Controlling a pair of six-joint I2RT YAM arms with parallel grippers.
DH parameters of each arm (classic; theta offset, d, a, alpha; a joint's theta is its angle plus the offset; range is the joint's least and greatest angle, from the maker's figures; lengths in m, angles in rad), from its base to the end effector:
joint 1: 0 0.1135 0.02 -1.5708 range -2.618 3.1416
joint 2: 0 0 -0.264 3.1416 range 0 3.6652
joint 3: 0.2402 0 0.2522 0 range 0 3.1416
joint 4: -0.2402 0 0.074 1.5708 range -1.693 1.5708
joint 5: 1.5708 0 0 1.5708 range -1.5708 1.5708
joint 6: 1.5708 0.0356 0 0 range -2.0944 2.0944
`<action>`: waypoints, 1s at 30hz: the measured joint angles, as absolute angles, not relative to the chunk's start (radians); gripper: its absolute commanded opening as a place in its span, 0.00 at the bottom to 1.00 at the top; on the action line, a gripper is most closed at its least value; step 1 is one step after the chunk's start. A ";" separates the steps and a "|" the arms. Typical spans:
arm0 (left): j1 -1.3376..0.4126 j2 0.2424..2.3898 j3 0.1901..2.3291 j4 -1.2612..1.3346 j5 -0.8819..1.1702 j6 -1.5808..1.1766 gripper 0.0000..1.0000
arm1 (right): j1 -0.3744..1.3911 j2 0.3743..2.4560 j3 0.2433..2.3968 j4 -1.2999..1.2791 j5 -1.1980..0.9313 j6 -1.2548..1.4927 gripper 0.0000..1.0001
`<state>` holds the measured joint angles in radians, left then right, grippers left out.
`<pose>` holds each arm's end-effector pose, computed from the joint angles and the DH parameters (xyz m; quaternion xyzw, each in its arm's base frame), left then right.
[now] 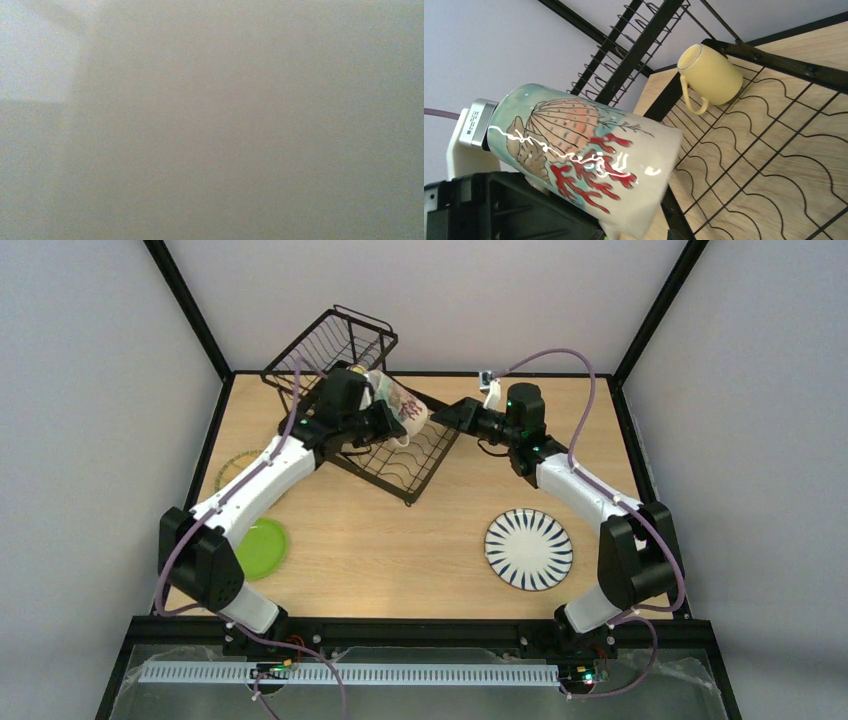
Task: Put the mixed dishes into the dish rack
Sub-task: Place the upside down cup on the dish rack.
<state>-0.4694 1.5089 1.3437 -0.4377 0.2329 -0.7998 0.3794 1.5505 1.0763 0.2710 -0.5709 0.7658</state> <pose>0.3037 -0.1632 0.3343 -0.0912 0.8761 -0.3568 0.3112 0.3289 0.1519 0.2980 -0.0318 0.7641 0.5119 0.3912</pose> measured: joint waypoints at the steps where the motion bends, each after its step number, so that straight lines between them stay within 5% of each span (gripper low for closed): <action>1: -0.489 1.536 1.375 -0.470 0.208 -0.772 0.02 | 0.379 1.551 1.081 0.262 -0.567 0.758 0.71; 10: -0.614 1.705 1.560 -0.635 -0.003 -0.606 0.01 | 0.366 1.551 1.127 0.172 -0.509 0.693 0.71; 30: -0.633 1.923 1.563 -0.657 -0.362 -0.566 0.02 | 0.362 1.761 1.270 0.046 -0.416 0.601 0.71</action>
